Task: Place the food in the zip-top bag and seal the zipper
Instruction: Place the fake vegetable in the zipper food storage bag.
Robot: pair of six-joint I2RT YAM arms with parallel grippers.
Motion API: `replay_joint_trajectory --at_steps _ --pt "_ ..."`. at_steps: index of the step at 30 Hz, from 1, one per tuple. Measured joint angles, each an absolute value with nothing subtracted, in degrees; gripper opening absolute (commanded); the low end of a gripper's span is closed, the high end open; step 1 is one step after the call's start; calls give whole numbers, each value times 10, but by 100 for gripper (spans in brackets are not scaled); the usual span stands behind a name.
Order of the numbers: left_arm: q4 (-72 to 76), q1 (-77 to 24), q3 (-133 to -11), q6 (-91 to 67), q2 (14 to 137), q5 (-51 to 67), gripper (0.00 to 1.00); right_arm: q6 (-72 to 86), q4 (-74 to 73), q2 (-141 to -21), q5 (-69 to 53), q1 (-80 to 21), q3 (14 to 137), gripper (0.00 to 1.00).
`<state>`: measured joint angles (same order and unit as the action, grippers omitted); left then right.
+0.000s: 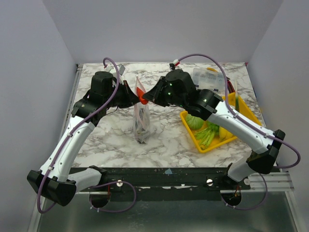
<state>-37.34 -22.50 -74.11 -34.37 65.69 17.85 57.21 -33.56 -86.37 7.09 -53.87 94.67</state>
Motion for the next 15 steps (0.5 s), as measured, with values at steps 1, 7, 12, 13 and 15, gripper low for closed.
replay_joint_trajectory --at_steps 1,7,12,13,15 --pt "-373 -225 -741 -343 657 178 0 564 -341 -876 90 -545 962 0" --pt "-379 -225 -741 -340 657 172 0 489 -365 -936 232 -604 1032 0" --pt "-392 -225 -741 -333 656 167 0 428 -369 -957 312 -642 1049 0" --pt "-392 -225 -741 -332 656 164 0 418 -370 -961 326 -645 1050 0" --pt "-392 -225 -741 -328 655 160 0 400 -372 -968 348 -648 1050 0"
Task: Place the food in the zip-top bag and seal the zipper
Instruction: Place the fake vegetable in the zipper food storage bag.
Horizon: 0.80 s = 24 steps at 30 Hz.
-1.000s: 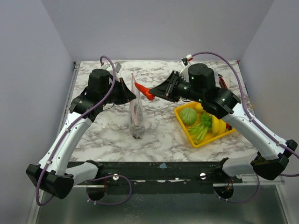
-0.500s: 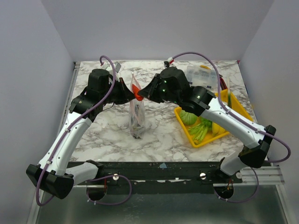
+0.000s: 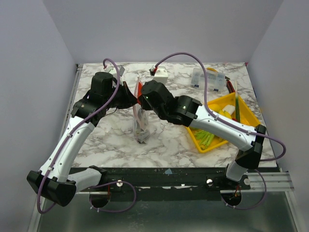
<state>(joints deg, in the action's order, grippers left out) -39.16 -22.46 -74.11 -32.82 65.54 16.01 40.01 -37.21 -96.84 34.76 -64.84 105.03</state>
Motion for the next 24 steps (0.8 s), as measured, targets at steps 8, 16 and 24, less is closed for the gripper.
replay_joint_trajectory --at_steps 8,16,24 --pt "-388 -225 -741 -326 646 150 0 354 -379 -990 401 -656 1050 4" --pt "-392 -225 -744 -323 646 139 0 334 -382 -1022 420 -660 1066 55" --pt "-397 -225 -751 -322 642 112 0 333 -384 -1008 395 -660 1064 57"
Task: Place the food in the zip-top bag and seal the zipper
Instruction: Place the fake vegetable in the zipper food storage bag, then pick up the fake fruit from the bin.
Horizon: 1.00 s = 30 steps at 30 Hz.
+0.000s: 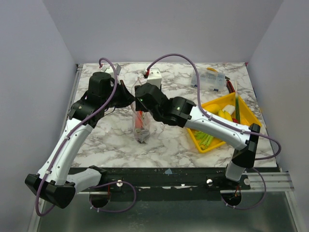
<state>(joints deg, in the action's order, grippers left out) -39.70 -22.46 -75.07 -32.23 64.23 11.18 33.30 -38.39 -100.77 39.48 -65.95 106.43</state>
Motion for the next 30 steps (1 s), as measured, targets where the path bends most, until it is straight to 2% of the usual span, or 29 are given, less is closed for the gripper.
replay_joint_trajectory --at_steps 6,13,22,23,25,26,30 --pt "-399 -225 -753 -316 642 106 0 334 -382 -959 375 -660 1055 57" --pt "-400 -225 -753 -309 642 102 0 340 -386 -824 393 -627 945 57" --pt "-399 -225 -753 -308 642 103 0 380 -393 -674 384 -414 717 59" --pt "-399 -225 -753 -308 642 103 0 389 -391 -657 377 -380 680 57" --pt "-399 -225 -753 -308 642 103 0 400 -387 -638 358 -322 628 45" --pt "-399 -225 -753 -308 642 103 0 404 -385 -631 342 -288 602 44" --pt "-399 -225 -753 -308 642 106 0 429 -374 -637 276 -161 529 49"
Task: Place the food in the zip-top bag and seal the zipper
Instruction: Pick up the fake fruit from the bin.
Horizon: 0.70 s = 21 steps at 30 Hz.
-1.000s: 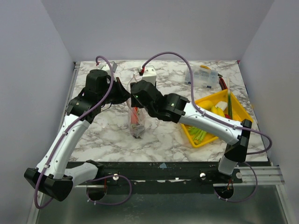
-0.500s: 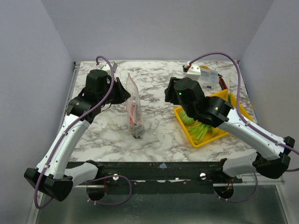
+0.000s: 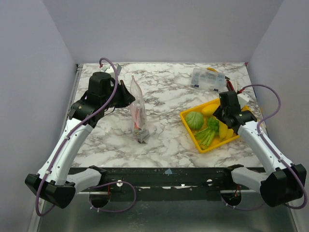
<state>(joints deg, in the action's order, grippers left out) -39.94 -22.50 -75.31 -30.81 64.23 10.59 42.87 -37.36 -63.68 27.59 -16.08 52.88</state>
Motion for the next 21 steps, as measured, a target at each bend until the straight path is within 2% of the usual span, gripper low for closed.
replay_joint_trajectory --at_steps 8,12,18,21 --pt "-398 -225 -751 -309 642 118 0 513 -338 -650 212 -148 472 55" --pt "-395 -225 -747 -309 642 126 0 564 -335 -695 210 -148 469 63" --pt "-391 -225 -745 -309 643 131 0 653 -360 -752 212 -148 480 65" --pt "-390 -225 -745 -309 643 134 0 690 -380 -782 221 -148 490 70"
